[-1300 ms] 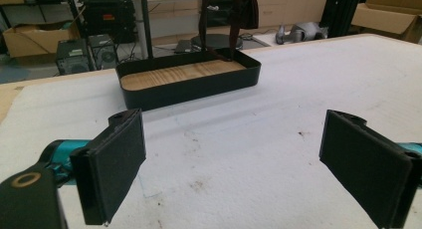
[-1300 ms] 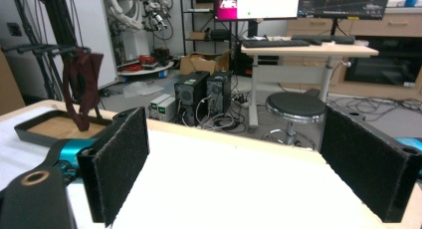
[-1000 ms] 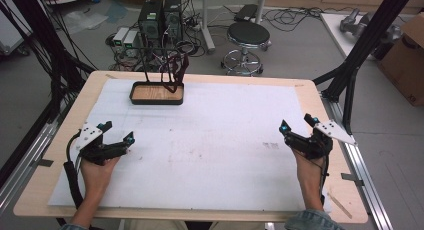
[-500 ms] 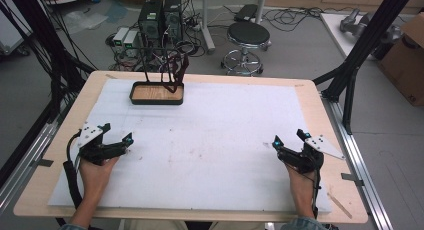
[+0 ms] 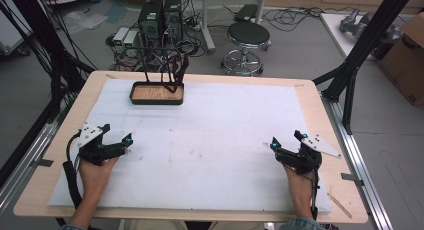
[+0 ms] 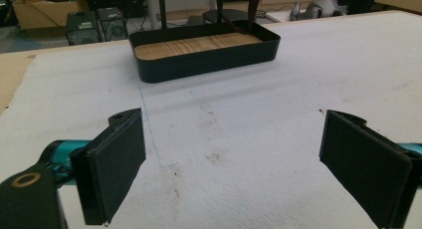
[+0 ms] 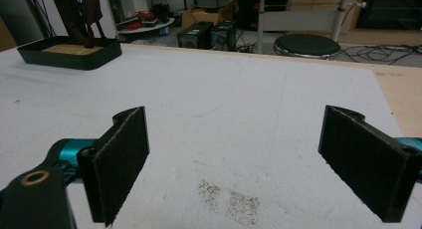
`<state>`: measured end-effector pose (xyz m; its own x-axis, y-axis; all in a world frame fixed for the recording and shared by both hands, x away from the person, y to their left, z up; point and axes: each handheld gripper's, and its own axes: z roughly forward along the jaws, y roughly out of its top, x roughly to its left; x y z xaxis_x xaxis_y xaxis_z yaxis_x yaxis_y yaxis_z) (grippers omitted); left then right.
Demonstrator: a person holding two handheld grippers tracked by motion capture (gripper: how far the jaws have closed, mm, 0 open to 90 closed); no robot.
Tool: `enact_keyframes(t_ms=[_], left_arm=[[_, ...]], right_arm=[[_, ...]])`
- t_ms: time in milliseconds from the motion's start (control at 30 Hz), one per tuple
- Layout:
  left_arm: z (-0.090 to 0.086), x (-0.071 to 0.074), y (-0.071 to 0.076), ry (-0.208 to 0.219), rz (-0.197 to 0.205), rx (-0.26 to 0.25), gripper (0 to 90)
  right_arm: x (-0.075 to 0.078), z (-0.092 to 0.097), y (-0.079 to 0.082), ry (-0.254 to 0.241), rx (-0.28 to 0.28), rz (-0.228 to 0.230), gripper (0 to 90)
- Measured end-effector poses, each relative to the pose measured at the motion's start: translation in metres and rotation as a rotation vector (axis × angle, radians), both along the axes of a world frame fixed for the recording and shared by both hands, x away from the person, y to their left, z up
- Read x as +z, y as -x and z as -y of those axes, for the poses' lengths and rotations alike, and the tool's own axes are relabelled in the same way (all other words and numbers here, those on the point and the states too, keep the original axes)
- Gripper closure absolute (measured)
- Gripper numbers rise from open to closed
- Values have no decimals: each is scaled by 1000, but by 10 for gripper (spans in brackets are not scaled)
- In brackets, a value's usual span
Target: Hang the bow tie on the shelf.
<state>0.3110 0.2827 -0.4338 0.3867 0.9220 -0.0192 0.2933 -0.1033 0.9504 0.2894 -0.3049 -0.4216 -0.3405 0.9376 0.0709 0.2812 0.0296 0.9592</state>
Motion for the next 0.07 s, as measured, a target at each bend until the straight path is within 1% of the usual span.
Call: enact_keyframes(t_ms=[67], left_arm=[[0, -1, -1, 1, -9, 3, 112]], right_arm=[[0, 0, 0, 0, 3, -1, 115]])
